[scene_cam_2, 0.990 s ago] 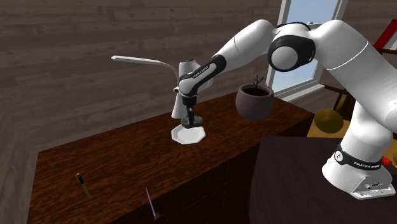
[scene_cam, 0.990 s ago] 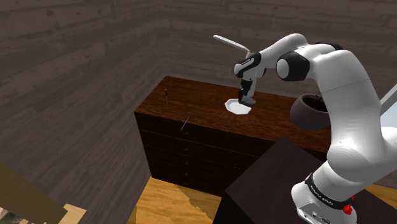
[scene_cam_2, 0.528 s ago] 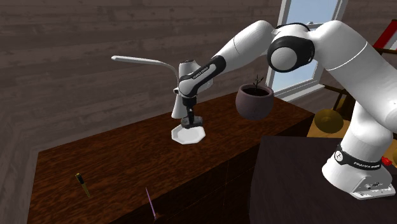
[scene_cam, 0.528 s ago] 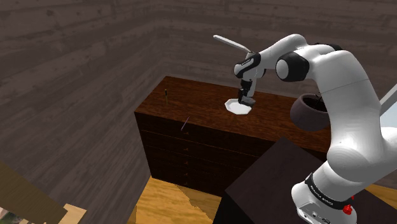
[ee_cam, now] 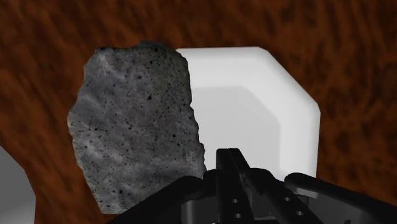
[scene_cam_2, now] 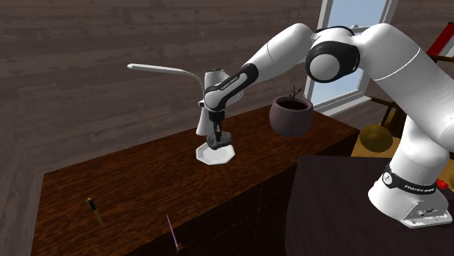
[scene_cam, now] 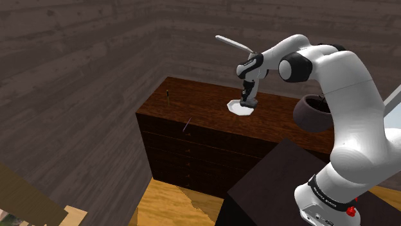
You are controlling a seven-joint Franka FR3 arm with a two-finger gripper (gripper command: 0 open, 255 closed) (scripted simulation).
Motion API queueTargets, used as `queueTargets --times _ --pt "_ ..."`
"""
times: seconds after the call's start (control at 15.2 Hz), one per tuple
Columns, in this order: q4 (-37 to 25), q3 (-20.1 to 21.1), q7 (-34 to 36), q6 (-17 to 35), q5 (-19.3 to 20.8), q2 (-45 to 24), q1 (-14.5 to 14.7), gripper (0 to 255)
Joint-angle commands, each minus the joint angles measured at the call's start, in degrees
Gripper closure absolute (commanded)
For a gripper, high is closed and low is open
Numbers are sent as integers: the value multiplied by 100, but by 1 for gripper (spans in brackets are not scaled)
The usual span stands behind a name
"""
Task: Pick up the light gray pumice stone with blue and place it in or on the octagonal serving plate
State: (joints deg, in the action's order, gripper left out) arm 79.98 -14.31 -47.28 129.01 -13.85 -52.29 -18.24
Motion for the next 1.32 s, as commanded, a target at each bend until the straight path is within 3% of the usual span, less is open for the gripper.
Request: queueTargets --times 0.0,0.07,0.13,0.59,1.25 --pt "0 0 0 0 0 0 0 255" --pt "0 0 0 0 0 0 0 255" --pt "0 0 0 0 0 0 0 0" --pt "2246 -778 -275 2813 651 632 480 0" --pt "1850 -626 -339 3050 568 53 241 0"
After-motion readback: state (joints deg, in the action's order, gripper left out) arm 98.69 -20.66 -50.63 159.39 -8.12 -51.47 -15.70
